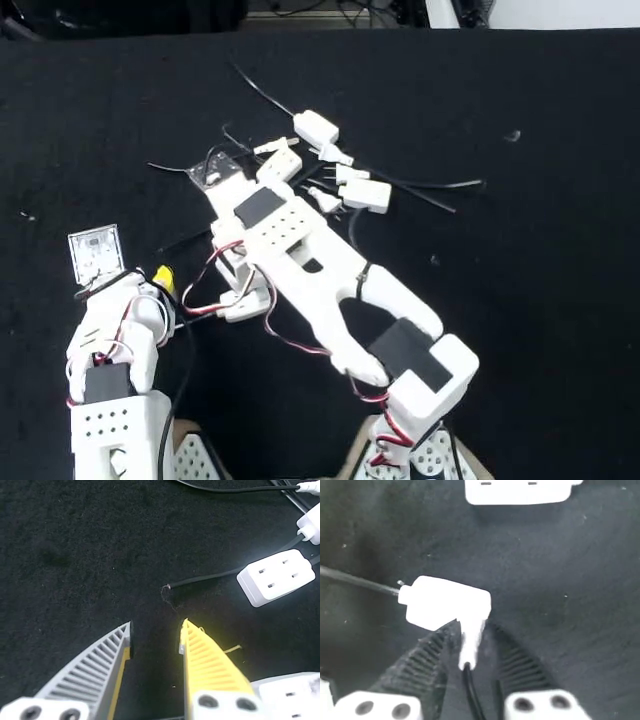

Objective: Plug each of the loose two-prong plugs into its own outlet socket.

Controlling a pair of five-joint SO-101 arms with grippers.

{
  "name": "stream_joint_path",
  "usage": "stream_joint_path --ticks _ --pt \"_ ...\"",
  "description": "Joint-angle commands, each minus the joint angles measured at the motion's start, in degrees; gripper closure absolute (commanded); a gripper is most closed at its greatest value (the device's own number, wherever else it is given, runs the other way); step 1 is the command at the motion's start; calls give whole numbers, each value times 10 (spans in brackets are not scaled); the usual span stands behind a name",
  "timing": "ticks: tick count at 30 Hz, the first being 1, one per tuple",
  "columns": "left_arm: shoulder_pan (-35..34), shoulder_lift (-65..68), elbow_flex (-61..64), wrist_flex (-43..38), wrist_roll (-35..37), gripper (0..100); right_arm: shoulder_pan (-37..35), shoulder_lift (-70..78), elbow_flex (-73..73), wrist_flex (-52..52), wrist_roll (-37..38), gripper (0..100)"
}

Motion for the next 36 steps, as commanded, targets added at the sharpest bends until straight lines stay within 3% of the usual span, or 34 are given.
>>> stream_joint_path --ticks 1,6,14,19,29,36 --pt "-28 -6 -22 -7 4 830 -22 -65 -4 -4 49 771" --pt "-63 -6 -33 -7 4 830 -44 -102 -7 8 142 698" --pt "-175 -5 -54 -6 69 830 -49 -118 43 7 379 694" --pt "-204 -5 -72 15 97 830 -87 -121 103 4 489 694" --pt "-206 -5 -81 28 97 830 -91 -98 153 -84 545 698" --pt "-206 -5 -80 28 96 830 -91 11 86 -82 556 698"
